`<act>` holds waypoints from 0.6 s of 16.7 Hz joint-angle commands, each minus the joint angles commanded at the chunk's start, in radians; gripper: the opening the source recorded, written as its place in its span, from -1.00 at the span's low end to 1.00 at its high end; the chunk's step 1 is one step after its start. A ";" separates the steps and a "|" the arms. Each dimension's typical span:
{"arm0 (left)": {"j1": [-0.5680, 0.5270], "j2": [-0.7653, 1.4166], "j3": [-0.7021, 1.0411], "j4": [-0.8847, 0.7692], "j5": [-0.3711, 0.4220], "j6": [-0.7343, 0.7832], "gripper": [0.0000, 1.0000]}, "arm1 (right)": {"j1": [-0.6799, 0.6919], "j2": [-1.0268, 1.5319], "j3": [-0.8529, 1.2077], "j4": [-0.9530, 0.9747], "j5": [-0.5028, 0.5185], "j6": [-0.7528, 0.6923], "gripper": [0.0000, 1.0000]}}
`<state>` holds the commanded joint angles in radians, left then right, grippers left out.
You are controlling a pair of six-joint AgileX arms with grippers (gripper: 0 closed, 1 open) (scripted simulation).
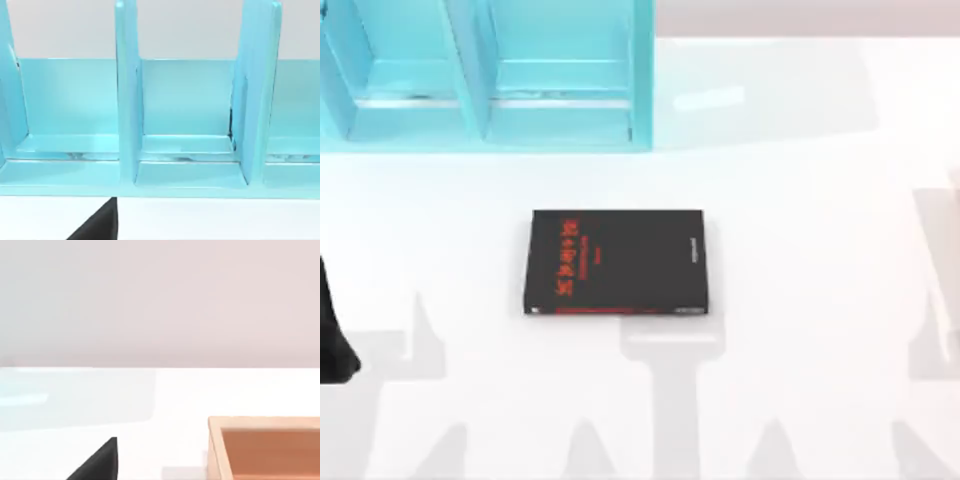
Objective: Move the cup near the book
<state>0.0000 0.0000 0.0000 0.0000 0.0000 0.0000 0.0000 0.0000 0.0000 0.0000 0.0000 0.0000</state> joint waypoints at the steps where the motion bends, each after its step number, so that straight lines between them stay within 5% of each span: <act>1: 0.000 0.000 0.000 0.000 0.000 0.000 1.00 | 0.000 0.000 0.000 0.000 0.000 0.000 1.00; 5: 0.021 0.042 0.041 -0.032 -0.003 0.054 1.00 | 0.000 0.000 0.000 0.000 0.000 0.000 1.00; 10: 0.111 0.242 0.237 -0.179 -0.006 0.318 1.00 | 0.000 0.000 0.000 0.000 0.000 0.000 1.00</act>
<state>0.1110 0.2421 0.2368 -0.1790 -0.0059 0.3177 0.0000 0.0000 0.0000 0.0000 0.0000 0.0000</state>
